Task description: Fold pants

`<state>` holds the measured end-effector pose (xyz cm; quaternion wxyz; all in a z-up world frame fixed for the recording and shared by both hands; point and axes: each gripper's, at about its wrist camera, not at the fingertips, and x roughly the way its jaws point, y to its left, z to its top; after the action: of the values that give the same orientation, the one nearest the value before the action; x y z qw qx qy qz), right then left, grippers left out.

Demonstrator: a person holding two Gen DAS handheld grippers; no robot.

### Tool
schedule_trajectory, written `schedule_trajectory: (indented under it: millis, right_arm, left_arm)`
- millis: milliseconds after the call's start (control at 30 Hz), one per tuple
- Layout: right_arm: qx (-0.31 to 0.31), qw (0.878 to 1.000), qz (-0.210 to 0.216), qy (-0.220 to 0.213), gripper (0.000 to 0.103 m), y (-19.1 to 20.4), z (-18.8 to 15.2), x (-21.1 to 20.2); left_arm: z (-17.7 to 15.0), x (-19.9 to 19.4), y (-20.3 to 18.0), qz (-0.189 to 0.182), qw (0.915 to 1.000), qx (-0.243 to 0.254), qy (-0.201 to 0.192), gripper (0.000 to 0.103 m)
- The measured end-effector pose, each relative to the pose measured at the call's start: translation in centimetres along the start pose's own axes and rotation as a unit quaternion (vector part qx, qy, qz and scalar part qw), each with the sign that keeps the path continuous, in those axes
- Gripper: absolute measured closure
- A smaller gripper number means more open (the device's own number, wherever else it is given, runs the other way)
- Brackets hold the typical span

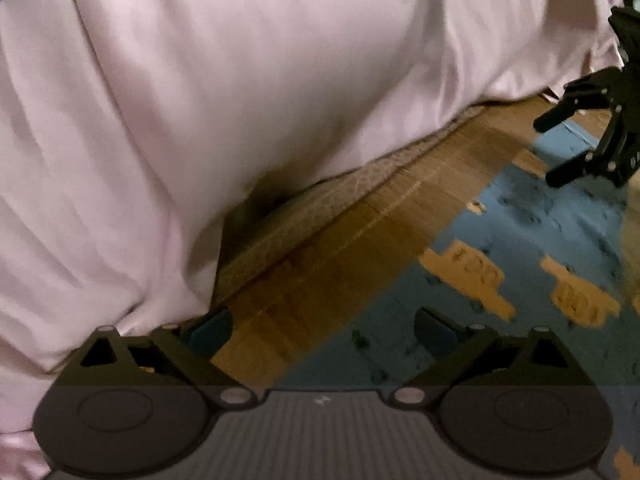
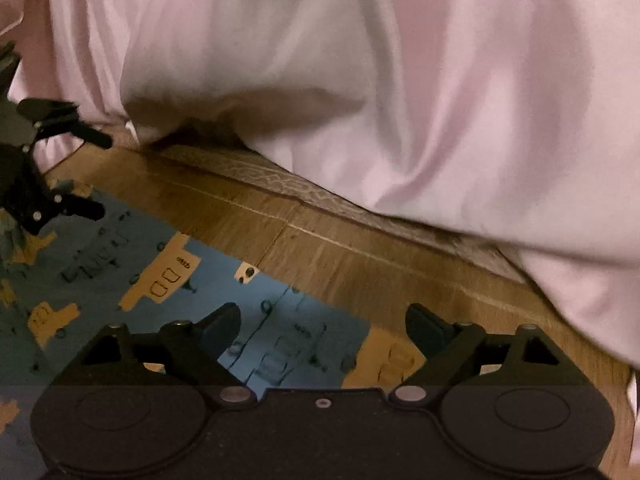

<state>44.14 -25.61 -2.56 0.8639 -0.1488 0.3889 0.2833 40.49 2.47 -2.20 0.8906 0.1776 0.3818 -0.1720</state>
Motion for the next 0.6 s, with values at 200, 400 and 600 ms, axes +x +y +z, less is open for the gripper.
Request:
schedule_trajectory:
  millis: [200, 400, 600]
  right_arm:
    - [-0.030, 0.998, 0.019, 0.053, 0.030, -1.4, 0.7, 2.9]
    - [0.007, 0.998, 0.035, 0.048, 0.033, -2.0, 0.1, 3.4]
    - [-0.014, 0.999, 0.020, 0.024, 0.069, -0.5, -0.5, 2.6]
  left_arm:
    - [0.3, 1.7, 0.1, -0.043, 0.9985, 0.028, 0.015, 0.016]
    - [-0.9, 3.1, -0.5, -0.032, 0.9968, 0.023, 0.069, 0.021]
    - [-1.0, 2.5, -1.2, -0.068, 0.9940, 0.040, 0.076, 0.066]
